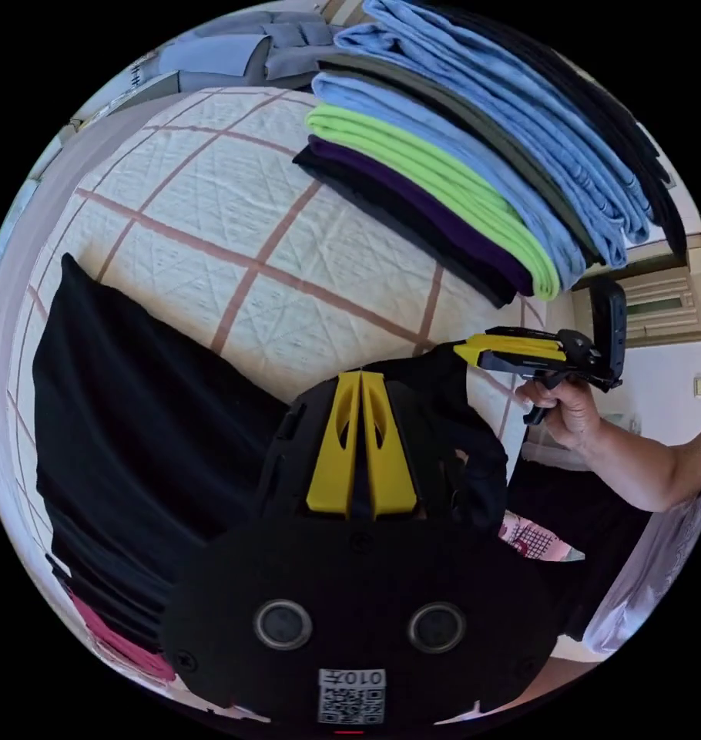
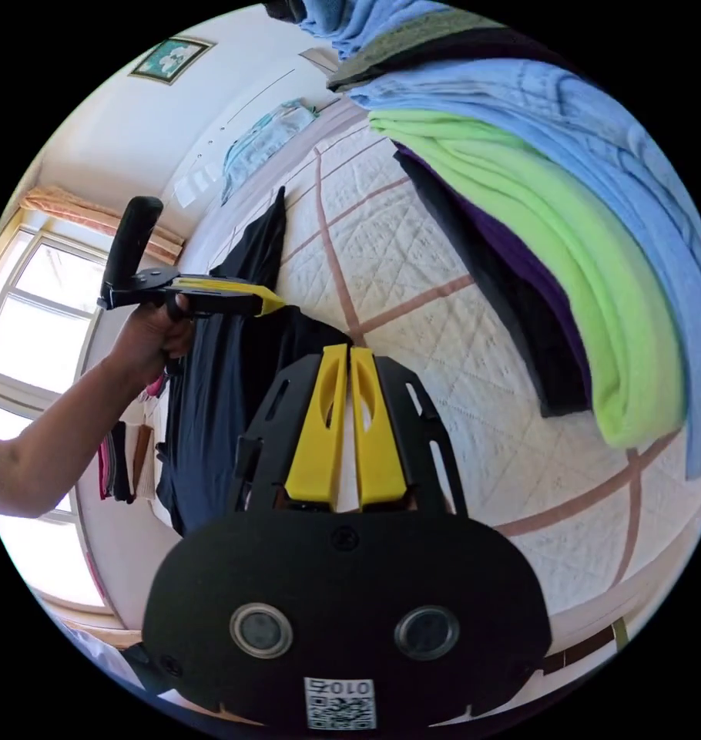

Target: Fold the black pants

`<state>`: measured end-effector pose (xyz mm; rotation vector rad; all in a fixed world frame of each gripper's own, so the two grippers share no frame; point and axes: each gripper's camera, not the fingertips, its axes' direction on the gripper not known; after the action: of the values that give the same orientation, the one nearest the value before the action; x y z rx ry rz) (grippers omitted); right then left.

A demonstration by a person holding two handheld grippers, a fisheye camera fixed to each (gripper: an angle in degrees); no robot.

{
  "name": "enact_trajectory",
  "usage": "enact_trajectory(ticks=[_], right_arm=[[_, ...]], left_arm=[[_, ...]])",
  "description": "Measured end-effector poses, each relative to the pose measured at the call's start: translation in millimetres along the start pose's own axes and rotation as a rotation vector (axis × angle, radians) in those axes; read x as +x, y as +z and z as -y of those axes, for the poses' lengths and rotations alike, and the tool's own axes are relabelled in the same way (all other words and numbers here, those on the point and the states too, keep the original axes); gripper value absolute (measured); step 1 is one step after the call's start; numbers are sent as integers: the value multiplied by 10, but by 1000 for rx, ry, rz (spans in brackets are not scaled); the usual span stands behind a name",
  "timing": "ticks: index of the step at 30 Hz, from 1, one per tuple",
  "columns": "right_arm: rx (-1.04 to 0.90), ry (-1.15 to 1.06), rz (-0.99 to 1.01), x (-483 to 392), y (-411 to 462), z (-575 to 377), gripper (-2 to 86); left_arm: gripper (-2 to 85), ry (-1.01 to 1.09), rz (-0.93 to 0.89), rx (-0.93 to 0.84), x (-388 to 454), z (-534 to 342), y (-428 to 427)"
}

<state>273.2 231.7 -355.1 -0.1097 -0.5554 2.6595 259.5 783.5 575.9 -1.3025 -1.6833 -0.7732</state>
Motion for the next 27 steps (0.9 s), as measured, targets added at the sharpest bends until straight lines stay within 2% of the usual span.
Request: enact_trajectory(ticks=[5, 8, 10, 12, 20, 23, 25, 27], right_arm=[[86, 5, -159, 5, -623, -261, 26], [94, 31, -285, 115, -910, -384, 27], [15, 28, -289, 212, -822, -382, 29], [-76, -9, -377, 266, -604, -401, 30], [-34, 77, -252, 293, -704, -454, 33], [-53, 71, -267, 236, -703, -414, 32], [-53, 65, -289, 180, -770, -383, 31], [-3, 39, -366, 73, -942, -368, 29]], left_arm=[[-1, 39, -126, 269, 4, 269, -414], [1, 71, -95, 340, 0, 455, -576], [3, 45, -65, 321, -41, 549, -578], [8, 41, -112, 295, -82, 605, -532], [26, 129, -184, 73, 43, 854, -222], [9, 86, -111, 28, 69, 901, -182], [4, 60, -87, 84, 79, 877, -273], [2, 90, -107, 239, 128, 809, -478]])
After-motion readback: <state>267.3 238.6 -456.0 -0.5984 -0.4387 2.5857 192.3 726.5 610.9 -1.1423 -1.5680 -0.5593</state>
